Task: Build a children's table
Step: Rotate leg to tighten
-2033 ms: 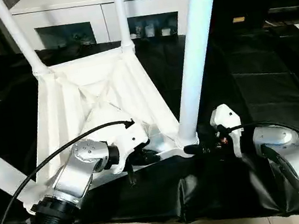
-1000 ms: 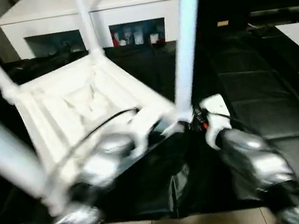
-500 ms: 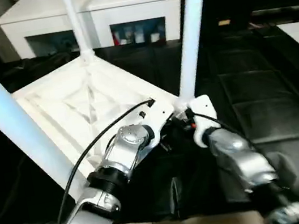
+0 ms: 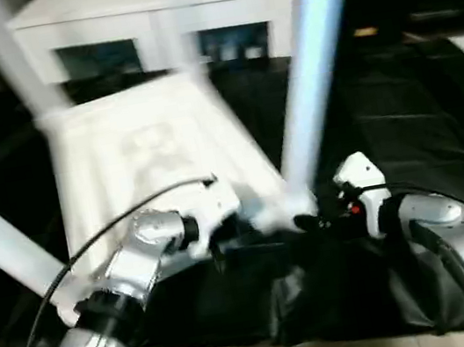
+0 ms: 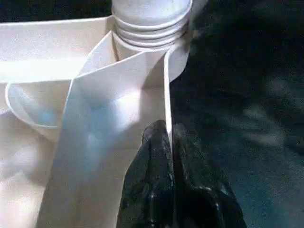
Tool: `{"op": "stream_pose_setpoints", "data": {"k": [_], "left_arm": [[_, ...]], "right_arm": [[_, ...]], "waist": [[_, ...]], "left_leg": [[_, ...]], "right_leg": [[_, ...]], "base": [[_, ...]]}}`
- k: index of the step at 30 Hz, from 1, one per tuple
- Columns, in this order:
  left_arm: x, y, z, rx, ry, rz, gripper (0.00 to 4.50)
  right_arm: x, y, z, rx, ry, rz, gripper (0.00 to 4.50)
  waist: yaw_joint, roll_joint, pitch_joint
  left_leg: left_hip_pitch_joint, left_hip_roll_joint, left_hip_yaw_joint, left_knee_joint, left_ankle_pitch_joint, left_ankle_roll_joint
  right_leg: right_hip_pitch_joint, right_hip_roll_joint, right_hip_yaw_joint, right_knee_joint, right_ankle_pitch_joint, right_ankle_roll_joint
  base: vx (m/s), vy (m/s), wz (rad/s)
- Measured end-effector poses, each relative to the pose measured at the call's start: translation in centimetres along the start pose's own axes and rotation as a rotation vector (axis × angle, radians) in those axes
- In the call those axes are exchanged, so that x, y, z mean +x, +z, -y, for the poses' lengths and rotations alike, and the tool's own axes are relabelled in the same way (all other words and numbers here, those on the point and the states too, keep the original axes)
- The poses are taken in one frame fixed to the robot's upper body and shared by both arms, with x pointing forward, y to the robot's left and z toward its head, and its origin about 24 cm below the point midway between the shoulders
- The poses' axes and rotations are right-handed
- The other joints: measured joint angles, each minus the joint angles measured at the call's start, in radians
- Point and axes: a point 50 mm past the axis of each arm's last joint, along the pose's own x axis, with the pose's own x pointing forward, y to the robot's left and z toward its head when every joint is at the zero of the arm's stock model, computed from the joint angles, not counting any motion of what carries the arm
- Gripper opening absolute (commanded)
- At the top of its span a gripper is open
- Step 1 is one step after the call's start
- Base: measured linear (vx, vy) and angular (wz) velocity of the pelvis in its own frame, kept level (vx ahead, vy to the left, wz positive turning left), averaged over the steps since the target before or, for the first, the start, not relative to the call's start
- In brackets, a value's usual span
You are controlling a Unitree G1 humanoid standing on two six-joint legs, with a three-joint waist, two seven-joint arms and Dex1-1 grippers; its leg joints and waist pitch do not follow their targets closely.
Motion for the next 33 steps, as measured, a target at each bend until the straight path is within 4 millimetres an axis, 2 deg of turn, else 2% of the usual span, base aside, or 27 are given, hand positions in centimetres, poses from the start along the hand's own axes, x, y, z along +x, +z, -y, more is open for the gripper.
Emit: {"op": "stream_pose_setpoints", "data": {"k": [2, 4, 19, 21, 23, 24, 27, 28, 33], "left_arm": [[0.09, 0.14, 0.31, 0.008, -0.018, 0.007, 0.00], [0.00, 0.01, 0.29, 0.004, -0.017, 0.000, 0.00], [-0.38, 0.02, 0.28, -0.002, -0.015, -0.010, 0.00], [-0.40, 0.01, 0.28, -0.003, -0.015, -0.011, 0.00], [-0.39, 0.01, 0.27, -0.003, -0.014, -0.011, 0.00], [-0.40, 0.01, 0.27, -0.003, -0.015, -0.011, 0.00], [-0.41, 0.00, 0.27, -0.003, -0.015, -0.011, 0.00], [-0.42, -0.01, 0.27, -0.003, -0.015, -0.012, 0.00], [-0.47, -0.06, 0.30, -0.003, -0.015, -0.014, 0.00]], "right_arm": [[0.19, 0.07, -0.07, -0.005, 0.014, 0.008, 3.73], [0.35, -0.03, 0.09, -0.002, 0.018, 0.000, 3.73], [-0.06, -0.31, 0.20, -0.033, 0.068, -0.018, 3.73], [-0.08, -0.31, 0.20, -0.033, 0.071, -0.018, 3.46], [-0.07, -0.32, 0.18, -0.031, 0.076, -0.016, 3.46], [-0.08, -0.32, 0.17, -0.029, 0.078, -0.016, 3.14], [-0.11, -0.35, 0.20, -0.027, 0.080, -0.016, 3.02], [-0.11, -0.36, 0.20, -0.027, 0.081, -0.016, 2.83], [-0.17, -0.37, 0.20, -0.028, 0.088, -0.018, 2.71]], "waist": [[0.001, 0.000, 0.000], [-0.005, -0.001, 0.000], [-0.002, -0.001, 0.000], [-0.002, -0.001, 0.000], [-0.002, -0.001, 0.000], [-0.002, -0.001, 0.000], [-0.002, -0.001, 0.000], [-0.002, -0.001, 0.000], [-0.002, -0.001, 0.000]], "left_leg": [[0.000, 0.000, 0.004, 0.001, 0.000, 0.000], [0.001, 0.000, 0.006, 0.002, 0.000, 0.000], [0.000, 0.001, 0.005, 0.001, 0.000, 0.000], [0.000, 0.001, 0.005, 0.001, 0.000, 0.000], [0.000, 0.001, 0.005, 0.001, 0.000, 0.000], [0.000, 0.001, 0.005, 0.001, 0.000, 0.000], [0.000, 0.001, 0.005, 0.001, 0.000, 0.000], [0.000, 0.001, 0.005, 0.001, 0.000, 0.000], [0.000, 0.001, 0.005, 0.001, 0.000, 0.000]], "right_leg": [[0.000, -0.001, 0.002, 0.000, 0.000, 0.000], [0.000, -0.002, 0.004, 0.000, 0.000, 0.000], [0.000, -0.001, 0.002, 0.000, -0.001, 0.002], [0.000, -0.001, 0.002, 0.000, -0.001, 0.002], [0.000, -0.001, 0.002, 0.000, -0.001, 0.002], [0.000, -0.001, 0.002, 0.000, -0.001, 0.002], [0.000, -0.001, 0.002, 0.000, -0.001, 0.002], [0.000, -0.001, 0.002, 0.000, -0.001, 0.002], [0.000, -0.001, 0.002, 0.000, -0.001, 0.002]], "base": [[0.000, 0.000, 0.00], [0.000, 0.000, 0.00], [0.000, 0.000, 0.00], [0.000, 0.000, 0.00], [0.000, 0.000, 0.00], [0.000, 0.000, 0.00], [0.000, 0.000, 0.00], [0.000, 0.000, 0.00], [0.000, 0.000, 0.00]]}}
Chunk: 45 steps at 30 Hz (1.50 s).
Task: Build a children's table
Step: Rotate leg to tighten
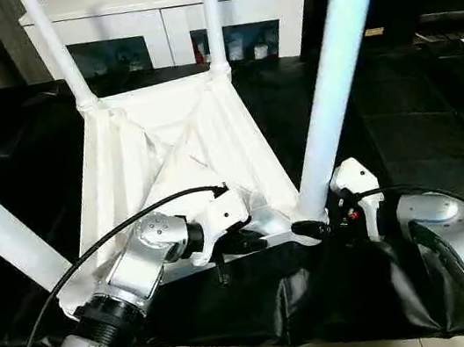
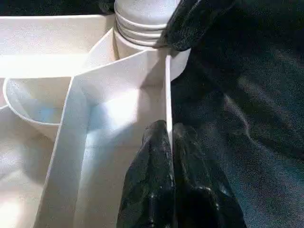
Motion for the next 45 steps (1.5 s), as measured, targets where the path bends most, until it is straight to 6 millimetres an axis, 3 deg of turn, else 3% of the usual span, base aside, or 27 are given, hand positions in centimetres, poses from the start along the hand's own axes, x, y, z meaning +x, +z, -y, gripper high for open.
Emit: {"op": "stream_pose_setpoints", "data": {"k": [10, 15, 25, 28, 31, 33, 36, 43, 45], "left_arm": [[0.4, 0.0, -0.1, -0.032, 0.046, 0.008, 0.00], [2.8, 1.1, -1.9, -0.143, 0.224, 0.021, 0.00], [6.3, 3.0, -3.2, -0.231, 0.399, 0.004, 0.00], [6.3, 3.1, -3.3, -0.221, 0.402, 0.011, 0.00], [6.1, 3.1, -3.4, -0.204, 0.416, 0.011, 0.00], [4.8, 2.4, -4.4, -0.188, 0.490, -0.008, 0.00], [3.9, 2.1, -4.9, -0.179, 0.516, -0.011, 0.00], [1.9, 1.0, -3.8, -0.126, 0.361, 0.040, 0.00], [1.6, 0.7, -3.5, -0.111, 0.328, 0.050, 0.00]], "right_arm": [[0.7, -0.2, 0.0, 0.022, -0.059, 0.013, 2.67], [4.0, 0.3, 1.0, 0.182, -0.416, 0.058, 2.67], [7.2, 1.8, 2.6, 0.345, -0.824, 0.022, 2.66], [7.2, 1.8, 2.7, 0.342, -0.820, 0.041, 2.66], [7.0, 1.7, 2.5, 0.325, -0.801, 0.068, 3.39], [7.6, 1.6, 1.2, 0.295, -0.705, 0.078, 3.56], [7.4, 1.4, 0.5, 0.271, -0.600, 0.085, 3.81], [2.4, 1.1, 0.9, 0.078, -0.271, 0.064, 3.98], [1.9, 1.0, 0.8, 0.060, -0.231, 0.062, 3.98]], "waist": [[-0.005, -0.002, -0.001], [-0.030, -0.003, -0.001], [-0.045, -0.002, -0.001], [-0.045, -0.002, -0.001], [-0.045, -0.002, -0.001], [-0.064, -0.003, 0.001], [-0.074, -0.003, 0.001], [-0.047, 0.009, -0.004], [-0.044, 0.010, -0.005]], "left_leg": [[0.003, 0.000, 0.000, 0.000, 0.000, 0.000], [0.004, -0.002, -0.001, 0.001, 0.000, 0.000], [0.001, -0.005, -0.007, 0.001, 0.000, 0.000], [-0.001, -0.005, -0.009, 0.001, 0.000, 0.000], [-0.002, -0.005, -0.009, 0.000, 0.000, 0.000], [-0.008, -0.004, -0.011, 0.000, 0.000, 0.000], [-0.010, -0.005, -0.017, 0.001, 0.001, -0.001], [-0.009, -0.001, -0.014, -0.007, 0.003, 0.003], [-0.009, 0.000, -0.013, -0.007, 0.003, 0.004]], "right_leg": [[0.002, 0.000, 0.000, 0.001, 0.000, 0.000], [0.002, 0.000, 0.001, -0.001, -0.003, 0.005], [0.002, -0.001, -0.002, -0.003, -0.003, 0.006], [0.002, 0.000, -0.003, -0.005, -0.003, 0.006], [0.001, 0.000, -0.003, -0.005, -0.003, 0.005], [-0.003, 0.001, -0.004, -0.005, -0.003, 0.005], [-0.007, 0.001, -0.010, -0.005, 0.000, 0.004], [-0.010, 0.003, -0.009, -0.001, 0.004, -0.001], [-0.012, 0.004, -0.010, 0.000, 0.004, -0.001]], "base": [[0.000, 0.000, 0.00], [-0.033, 0.001, -0.01], [0.000, 0.000, 0.00], [0.000, 0.000, 0.00], [0.000, 0.000, 0.00], [0.000, 0.000, 0.00], [0.001, 0.002, -0.08], [0.041, -0.008, 0.00], [0.000, 0.000, 0.00]]}}
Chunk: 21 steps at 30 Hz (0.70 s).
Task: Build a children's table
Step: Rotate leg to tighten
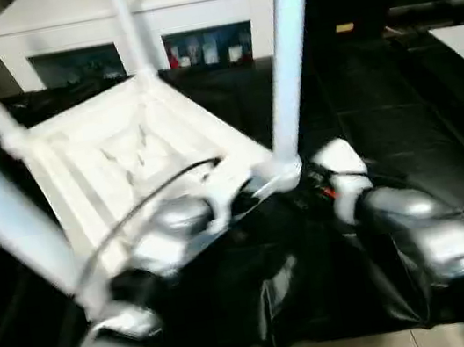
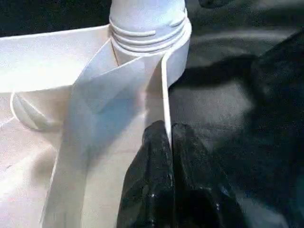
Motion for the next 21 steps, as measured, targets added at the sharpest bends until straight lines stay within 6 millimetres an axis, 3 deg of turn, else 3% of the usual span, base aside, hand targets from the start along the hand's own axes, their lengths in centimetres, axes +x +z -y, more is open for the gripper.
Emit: {"op": "stream_pose_setpoints", "data": {"k": [5, 10, 16, 21], "left_arm": [[-1.7, -0.9, 1.0, 0.031, -0.172, 0.005, 0.00], [-2.3, -1.1, 2.1, 0.049, -0.294, 0.002, 0.00], [-2.6, -1.1, 2.1, 0.054, -0.309, -0.007, 0.00], [-2.7, -1.1, 2.1, 0.053, -0.308, -0.009, 0.00]], "right_arm": [[-1.2, 0.0, 0.5, -0.047, 0.059, -0.009, 3.98], [-1.2, 0.0, 0.1, -0.050, 0.122, -0.011, 3.98], [-1.1, -0.2, -0.6, -0.065, 0.206, -0.036, 3.98], [-1.6, 0.0, -0.5, -0.089, 0.230, -0.043, 3.98]], "waist": [[0.019, 0.001, 0.001], [0.034, -0.001, 0.002], [0.044, -0.003, 0.004], [0.043, -0.003, 0.004]], "left_leg": [[0.003, 0.000, 0.001, 0.003, -0.003, -0.005], [0.002, 0.000, 0.012, 0.007, -0.003, -0.005], [0.000, 0.000, 0.013, 0.007, -0.003, -0.005], [0.000, 0.001, 0.013, 0.007, -0.003, -0.005]], "right_leg": [[0.000, -0.001, 0.001, 0.001, 0.000, 0.000], [0.002, -0.004, 0.010, 0.000, 0.000, 0.000], [0.001, -0.005, 0.010, 0.000, 0.000, 0.000], [0.000, -0.004, 0.009, 0.000, 0.000, 0.000]], "base": [[0.000, 0.000, 0.00], [0.000, 0.000, 0.00], [0.000, 0.000, 0.00], [0.000, 0.000, 0.00]]}}
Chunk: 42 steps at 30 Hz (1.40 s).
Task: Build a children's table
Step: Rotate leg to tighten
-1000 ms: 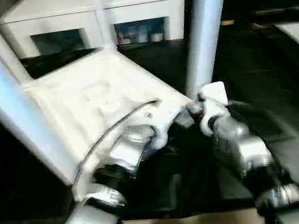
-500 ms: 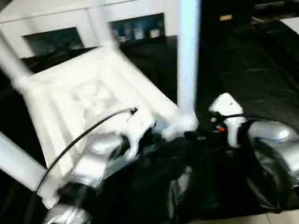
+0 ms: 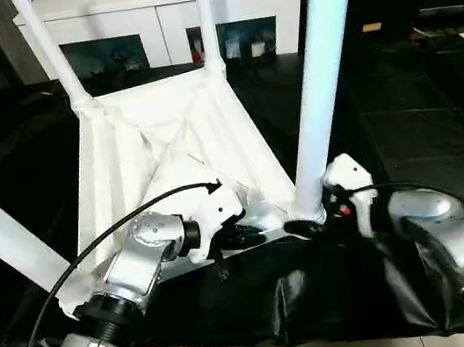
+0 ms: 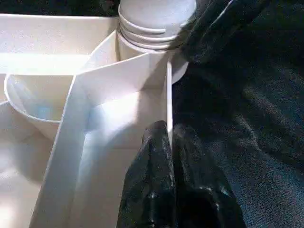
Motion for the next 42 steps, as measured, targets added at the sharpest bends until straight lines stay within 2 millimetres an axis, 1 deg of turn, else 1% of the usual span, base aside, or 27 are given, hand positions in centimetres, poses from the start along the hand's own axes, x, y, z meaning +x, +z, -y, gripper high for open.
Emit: {"op": "stream_pose_setpoints", "data": {"k": [6, 7, 9, 11, 12, 15, 16, 17, 20, 22, 24, 25, 27, 31, 34, 35, 37, 38, 40, 42], "left_arm": [[0.0, 0.0, 0.0, -0.005, -0.001, -0.004, 0.00], [-0.1, 0.0, 0.0, -0.005, -0.001, -0.004, 0.00], [-0.1, 0.0, 0.0, -0.005, -0.001, -0.004, 0.00], [-0.1, 0.0, 0.0, -0.006, -0.002, -0.005, 0.00], [-0.1, 0.0, 0.1, -0.006, -0.003, -0.005, 0.00], [-0.2, -0.1, 0.1, -0.006, -0.010, -0.008, 0.00], [-0.3, -0.1, 0.1, -0.005, -0.011, -0.008, 0.00], [-0.3, -0.1, 0.1, -0.005, -0.011, -0.009, 0.00], [-0.3, -0.2, 0.1, -0.011, -0.007, -0.012, 0.00], [-0.3, -0.2, 0.0, -0.021, 0.007, -0.012, 0.00], [-0.1, -0.3, -0.1, -0.034, 0.035, -0.013, 0.00], [0.2, -0.3, -0.2, -0.041, 0.053, -0.017, 0.00], [0.8, -0.2, -0.4, -0.056, 0.082, -0.017, 0.00], [2.3, 0.6, -1.2, -0.082, 0.156, -0.030, 0.00], [3.3, 1.0, -1.5, -0.114, 0.217, -0.026, 0.00], [3.9, 1.2, -1.7, -0.147, 0.253, -0.020, 0.00], [5.8, 2.4, -2.2, -0.195, 0.342, -0.017, 0.00], [6.3, 2.7, -2.3, -0.204, 0.372, -0.023, 0.00], [7.5, 3.2, -2.1, -0.207, 0.405, -0.019, 0.00], [7.8, 3.4, -2.0, -0.208, 0.415, -0.019, 0.00]], "right_arm": [[-0.6, -0.1, 0.3, -0.010, 0.008, -0.016, 3.98], [-0.6, -0.1, 0.3, -0.010, 0.010, -0.017, 3.72], [-0.6, -0.1, 0.2, -0.008, 0.019, -0.015, 3.72], [-0.6, -0.1, 0.3, -0.006, 0.020, -0.013, 3.52], [-0.7, -0.1, 0.3, -0.005, 0.021, -0.013, 3.31], [-0.7, -0.1, 0.3, -0.002, 0.023, -0.012, 3.17], [-0.7, -0.1, 0.3, -0.001, 0.024, -0.012, 2.96], [-0.7, -0.1, 0.3, 0.001, 0.025, -0.011, 2.96], [-0.4, -0.2, 0.2, 0.020, 0.011, 0.003, 2.73], [0.2, -0.4, 0.2, 0.039, -0.019, 0.012, 2.67], [0.7, -0.5, 0.1, 0.053, -0.064, 0.017, 2.67], [1.1, -0.6, 0.1, 0.062, -0.101, 0.015, 2.64], [1.8, -0.7, 0.0, 0.084, -0.149, 0.011, 2.63], [2.9, -0.5, 0.6, 0.129, -0.292, 0.011, 2.62], [3.5, -0.4, 1.0, 0.174, -0.399, 0.010, 2.61], [4.1, -0.3, 1.2, 0.221, -0.471, 0.023, 2.61], [5.5, 0.3, 2.0, 0.331, -0.672, 0.039, 2.61], [5.8, 0.4, 2.3, 0.365, -0.737, 0.039, 2.60], [6.1, 0.5, 2.7, 0.417, -0.828, 0.039, 2.60], [6.3, 0.6, 2.8, 0.447, -0.857, 0.053, 2.60]], "waist": [[0.000, 0.000, 0.000], [0.000, 0.000, 0.000], [0.000, 0.000, 0.000], [0.000, 0.000, 0.000], [0.000, 0.000, 0.000], [0.000, 0.000, 0.000], [0.000, 0.000, 0.000], [0.000, 0.000, 0.000], [-0.001, -0.001, -0.001], [-0.006, -0.002, -0.001], [-0.012, -0.004, -0.002], [-0.018, -0.006, -0.001], [-0.027, -0.007, -0.002], [-0.036, -0.009, -0.002], [-0.039, -0.009, -0.002], [-0.041, -0.009, -0.001], [-0.047, -0.008, 0.000], [-0.050, -0.007, 0.000], [-0.055, -0.007, 0.000], [-0.056, -0.007, 0.000]], "left_leg": [[0.000, 0.000, 0.000, 0.000, 0.000, 0.000], [0.000, 0.000, 0.000, 0.000, 0.000, 0.000], [0.000, 0.000, 0.000, 0.000, 0.000, 0.000], [0.000, 0.000, 0.000, 0.001, 0.000, 0.000], [0.000, 0.000, 0.000, 0.001, 0.000, 0.000], [0.000, 0.000, 0.000, 0.001, 0.000, 0.000], [0.000, 0.000, 0.000, 0.001, 0.000, 0.000], [0.000, 0.000, 0.000, 0.001, 0.000, 0.000], [0.001, 0.000, -0.001, 0.002, 0.000, 0.000], [0.002, 0.001, -0.001, 0.003, 0.000, 0.000], [0.007, 0.001, -0.001, 0.004, 0.000, 0.000], [0.013, 0.001, -0.001, 0.004, 0.000, 0.000], [0.017, 0.000, -0.001, 0.004, 0.000, -0.001], [0.016, -0.001, -0.003, 0.004, 0.000, -0.001], [0.016, -0.002, -0.005, 0.004, 0.000, -0.001], [0.016, -0.003, -0.005, 0.004, 0.000, -0.001], [0.011, -0.004, -0.008, 0.005, 0.000, -0.001], [0.009, -0.005, -0.010, 0.005, 0.000, 0.000], [0.008, -0.005, -0.012, 0.003, 0.000, 0.000], [0.007, -0.005, -0.014, 0.003, 0.000, 0.000]], "right_leg": [[0.000, 0.000, 0.000, 0.000, 0.000, 0.000], [0.000, 0.000, 0.000, 0.000, 0.000, 0.000], [0.000, 0.000, 0.000, 0.000, 0.000, 0.000], [0.000, 0.000, 0.000, 0.000, 0.000, 0.000], [0.000, 0.000, 0.000, 0.000, 0.000, 0.000], [0.000, 0.000, 0.000, 0.001, 0.000, 0.000], [0.000, 0.000, 0.000, 0.001, 0.000, 0.000], [0.000, 0.000, 0.000, 0.001, 0.000, 0.000], [0.001, 0.000, 0.000, 0.001, 0.000, 0.000], [0.002, 0.001, 0.000, 0.002, 0.001, -0.001], [0.005, 0.001, 0.000, 0.002, 0.001, -0.002], [0.011, 0.001, 0.000, 0.002, 0.001, -0.001], [0.015, 0.001, 0.000, 0.000, -0.004, 0.006], [0.015, 0.000, 0.001, -0.002, -0.004, 0.006], [0.015, 0.000, -0.001, -0.002, -0.004, 0.007], [0.015, 0.000, -0.001, -0.002, -0.004, 0.007], [0.012, 0.000, -0.003, -0.004, -0.004, 0.007], [0.012, 0.000, -0.004, -0.008, -0.004, 0.007], [0.015, 0.000, -0.007, -0.017, -0.004, 0.007], [0.015, 0.000, -0.008, -0.020, -0.004, 0.007]], "base": [[0.000, 0.000, 0.00], [0.000, 0.000, 0.00], [0.000, 0.000, 0.00], [0.000, 0.000, 0.00], [0.000, 0.000, 0.00], [0.000, 0.000, 0.00], [0.000, 0.000, 0.00], [0.000, 0.000, 0.00], [0.000, 0.000, 0.00], [0.000, 0.000, 0.00], [0.000, 0.000, 0.00], [0.000, 0.000, 0.00], [0.000, 0.000, 0.00], [0.000, 0.000, 0.00], [0.000, 0.000, 0.00], [0.000, 0.000, 0.00], [0.000, 0.000, 0.00], [0.000, 0.000, 0.00], [0.000, 0.000, 0.00], [0.000, 0.000, 0.00]]}}
